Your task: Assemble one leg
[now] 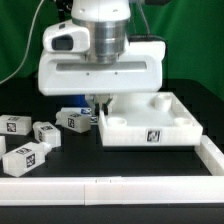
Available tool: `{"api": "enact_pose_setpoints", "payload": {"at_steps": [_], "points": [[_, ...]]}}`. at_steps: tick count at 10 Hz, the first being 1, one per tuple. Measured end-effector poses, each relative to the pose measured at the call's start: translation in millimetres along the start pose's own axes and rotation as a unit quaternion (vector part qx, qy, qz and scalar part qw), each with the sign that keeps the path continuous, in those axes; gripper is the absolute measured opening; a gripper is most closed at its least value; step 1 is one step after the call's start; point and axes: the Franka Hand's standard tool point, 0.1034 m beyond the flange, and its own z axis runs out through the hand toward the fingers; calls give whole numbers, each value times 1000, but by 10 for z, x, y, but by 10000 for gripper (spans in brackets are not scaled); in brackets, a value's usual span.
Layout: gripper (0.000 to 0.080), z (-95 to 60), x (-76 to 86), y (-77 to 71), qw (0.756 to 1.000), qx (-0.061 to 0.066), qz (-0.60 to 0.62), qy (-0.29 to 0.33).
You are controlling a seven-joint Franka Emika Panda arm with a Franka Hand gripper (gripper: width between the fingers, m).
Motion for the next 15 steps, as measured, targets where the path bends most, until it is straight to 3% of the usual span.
{"api": "enact_pose_setpoints", "payload": {"at_steps": [1,5,8,11,12,14,15], "points": [[51,20,164,47,999,-4,-51,9],[51,76,168,36,999,-4,-37,4],[51,153,576,-36,1000,-8,22,-2],[51,272,649,-151,999,-12,53,-7],[51,320,655,-151,997,-18,69,-6],[54,379,664,-149,996,-42,78,-6],[58,376,662,-145,996,-45,75,-3]]}}
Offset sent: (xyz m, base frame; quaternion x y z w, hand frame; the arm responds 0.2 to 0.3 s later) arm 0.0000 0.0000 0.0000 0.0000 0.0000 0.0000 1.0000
